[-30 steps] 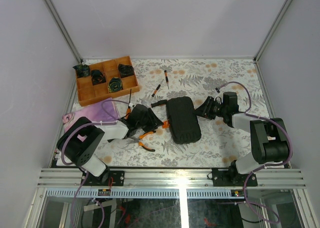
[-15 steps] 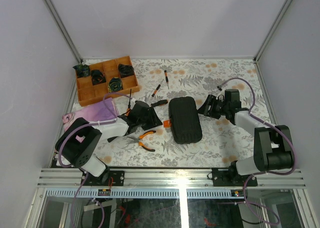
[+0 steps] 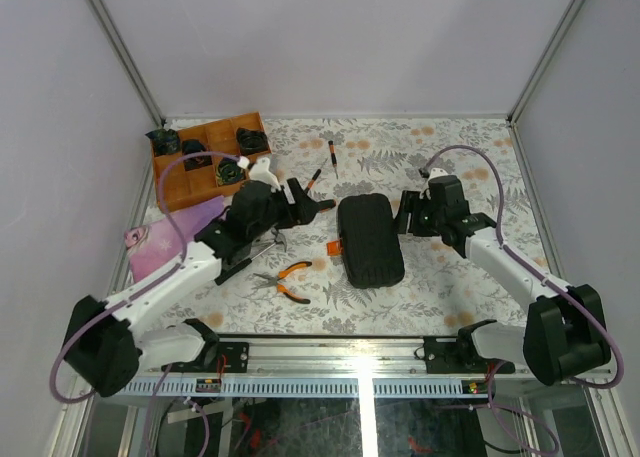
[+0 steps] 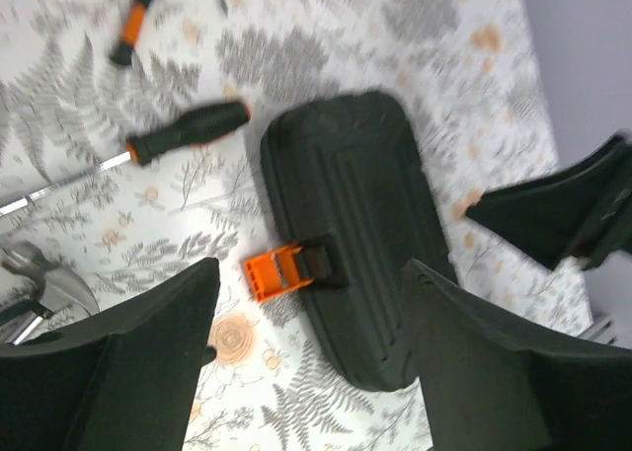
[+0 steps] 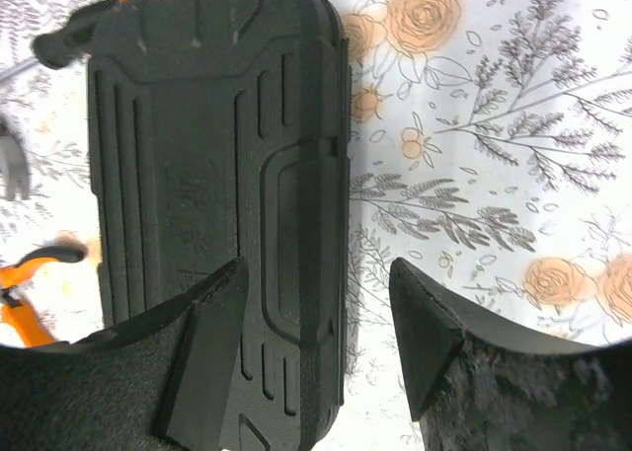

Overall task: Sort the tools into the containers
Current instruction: Open the storage box at the center of the board.

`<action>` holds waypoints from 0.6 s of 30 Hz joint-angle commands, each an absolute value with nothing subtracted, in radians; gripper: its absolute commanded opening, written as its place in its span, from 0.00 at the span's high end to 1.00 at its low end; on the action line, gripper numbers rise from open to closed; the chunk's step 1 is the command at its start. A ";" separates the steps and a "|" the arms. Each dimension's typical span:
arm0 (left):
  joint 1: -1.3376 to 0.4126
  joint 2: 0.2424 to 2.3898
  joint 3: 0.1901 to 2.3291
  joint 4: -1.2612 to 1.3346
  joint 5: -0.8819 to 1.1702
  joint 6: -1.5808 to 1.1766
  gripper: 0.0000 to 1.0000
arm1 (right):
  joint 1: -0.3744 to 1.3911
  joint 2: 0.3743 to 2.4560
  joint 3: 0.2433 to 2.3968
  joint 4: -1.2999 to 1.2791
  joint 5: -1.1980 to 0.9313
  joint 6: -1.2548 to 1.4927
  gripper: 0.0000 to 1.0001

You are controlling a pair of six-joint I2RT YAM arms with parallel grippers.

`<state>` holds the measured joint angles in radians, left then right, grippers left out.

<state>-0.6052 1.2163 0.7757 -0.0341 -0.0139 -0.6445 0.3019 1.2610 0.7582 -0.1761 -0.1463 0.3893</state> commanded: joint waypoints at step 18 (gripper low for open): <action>-0.434 1.030 0.715 -0.057 0.115 -0.706 0.00 | 0.423 1.250 0.724 -0.190 -0.130 0.378 0.42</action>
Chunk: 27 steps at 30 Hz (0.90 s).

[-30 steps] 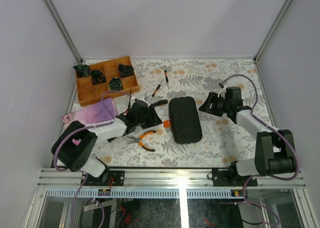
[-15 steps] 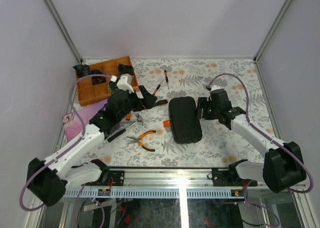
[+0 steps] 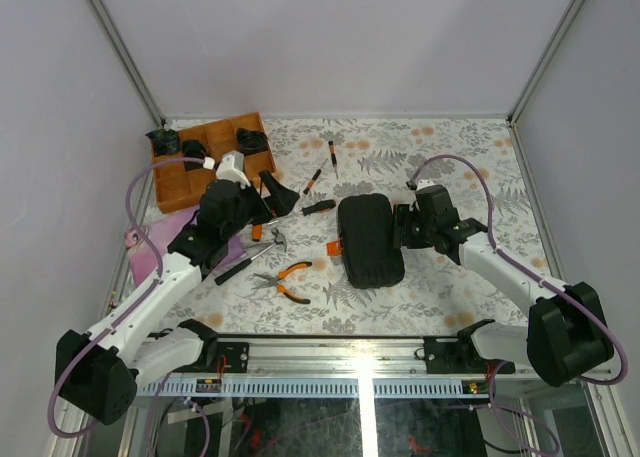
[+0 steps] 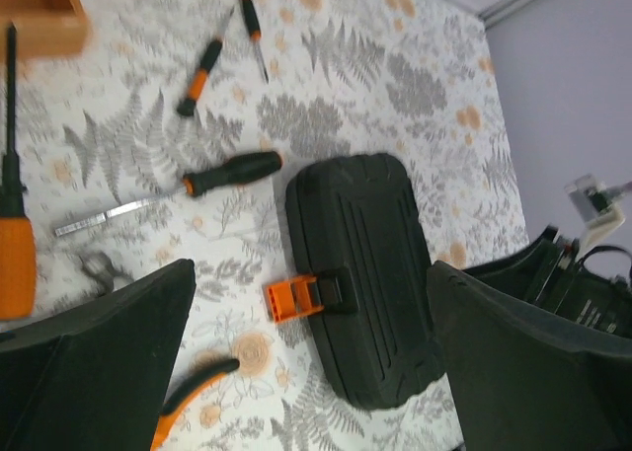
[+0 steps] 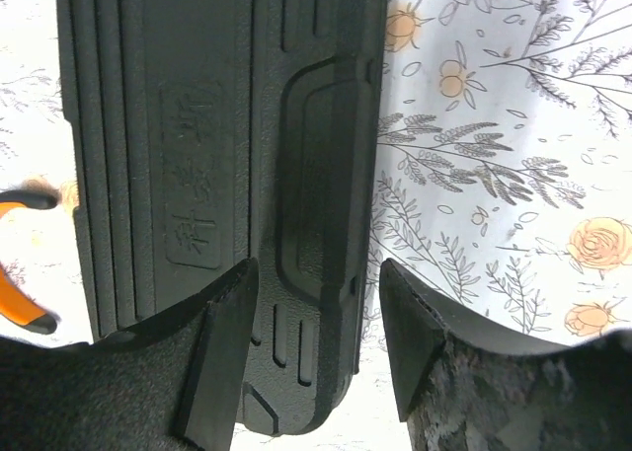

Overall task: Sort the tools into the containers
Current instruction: Open the storage box at the center of the board.

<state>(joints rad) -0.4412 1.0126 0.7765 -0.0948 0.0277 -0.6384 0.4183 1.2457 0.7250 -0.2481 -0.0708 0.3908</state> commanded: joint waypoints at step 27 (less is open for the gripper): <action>-0.642 1.477 0.777 -0.030 0.004 -0.737 0.24 | 0.420 1.473 0.905 -0.356 0.080 0.221 0.55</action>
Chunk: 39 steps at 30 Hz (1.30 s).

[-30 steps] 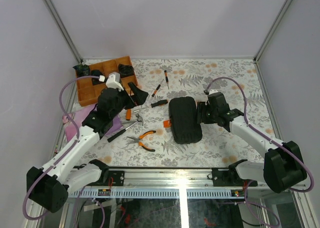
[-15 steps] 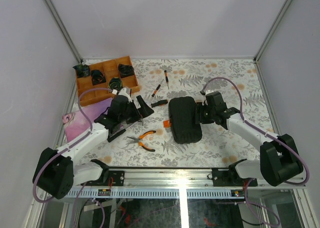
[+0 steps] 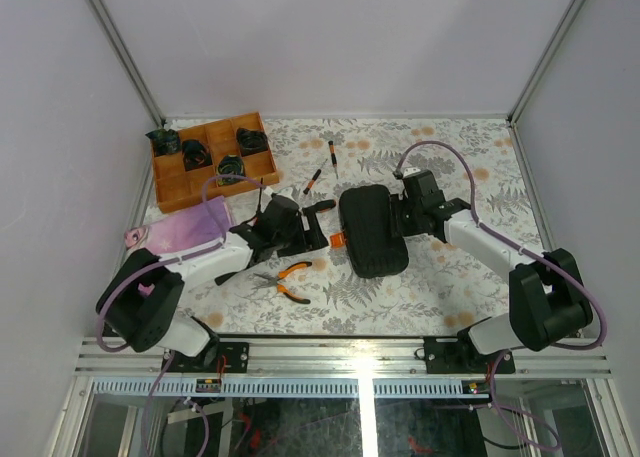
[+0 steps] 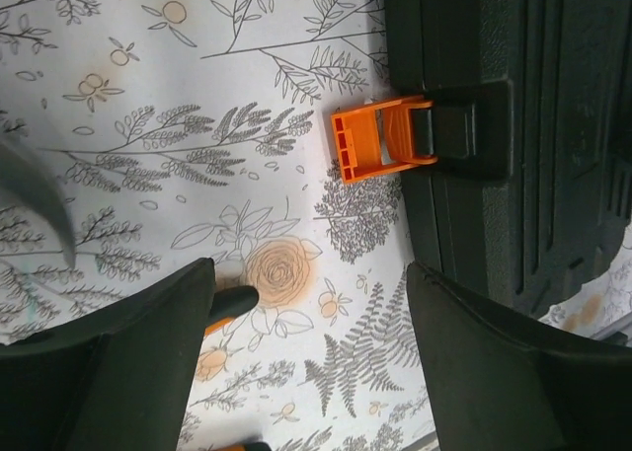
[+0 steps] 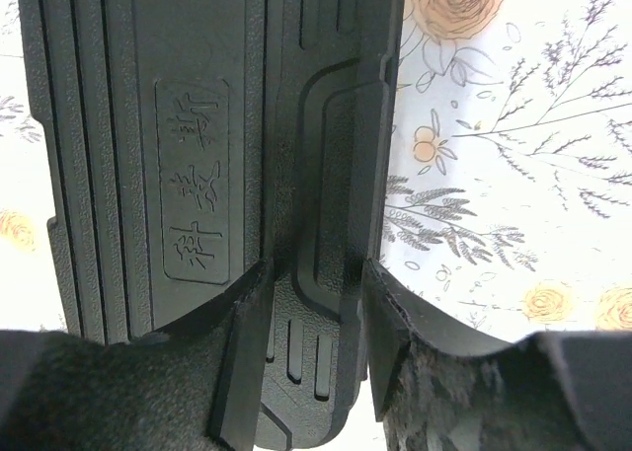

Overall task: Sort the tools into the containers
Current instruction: Open the storage box at the center of the board.

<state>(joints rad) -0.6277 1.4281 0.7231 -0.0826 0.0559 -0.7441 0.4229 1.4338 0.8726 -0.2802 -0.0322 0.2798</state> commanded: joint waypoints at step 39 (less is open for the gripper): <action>-0.693 1.795 0.949 -0.048 -0.048 -0.822 0.62 | 0.422 1.228 0.921 -0.320 -0.022 0.245 0.43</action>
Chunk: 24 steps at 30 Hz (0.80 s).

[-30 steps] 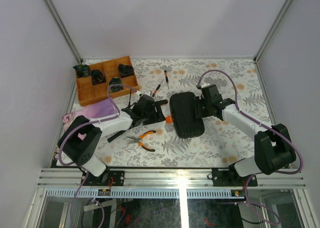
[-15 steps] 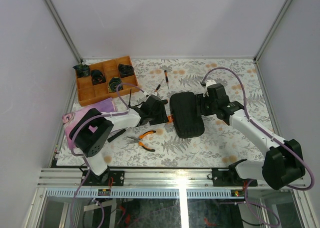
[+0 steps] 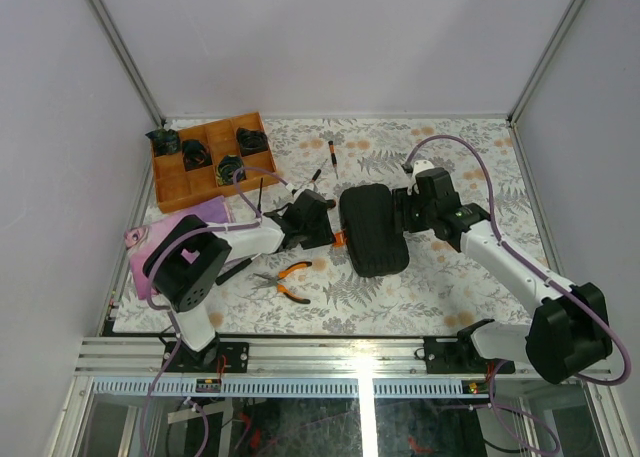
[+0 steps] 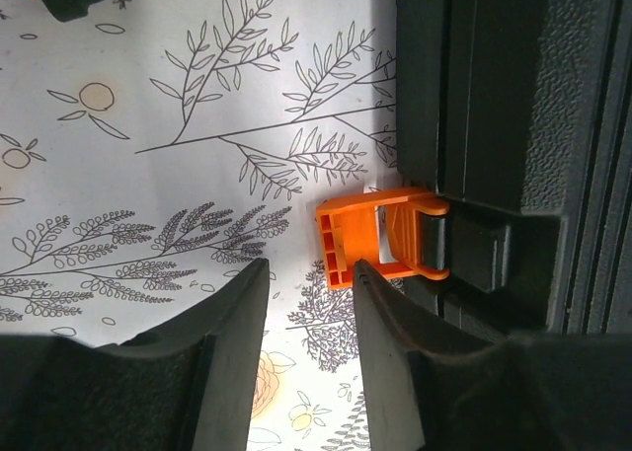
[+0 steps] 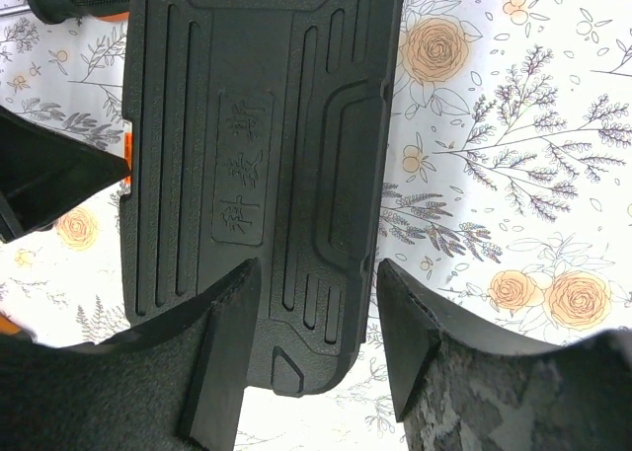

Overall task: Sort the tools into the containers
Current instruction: Open the storage box at the center of the board.

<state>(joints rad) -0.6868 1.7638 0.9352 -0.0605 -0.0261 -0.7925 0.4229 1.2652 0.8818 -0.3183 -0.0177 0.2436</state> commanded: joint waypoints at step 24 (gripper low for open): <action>-0.698 1.844 0.900 0.003 -0.021 -0.912 0.77 | 0.705 1.178 0.846 -0.242 0.323 0.230 0.02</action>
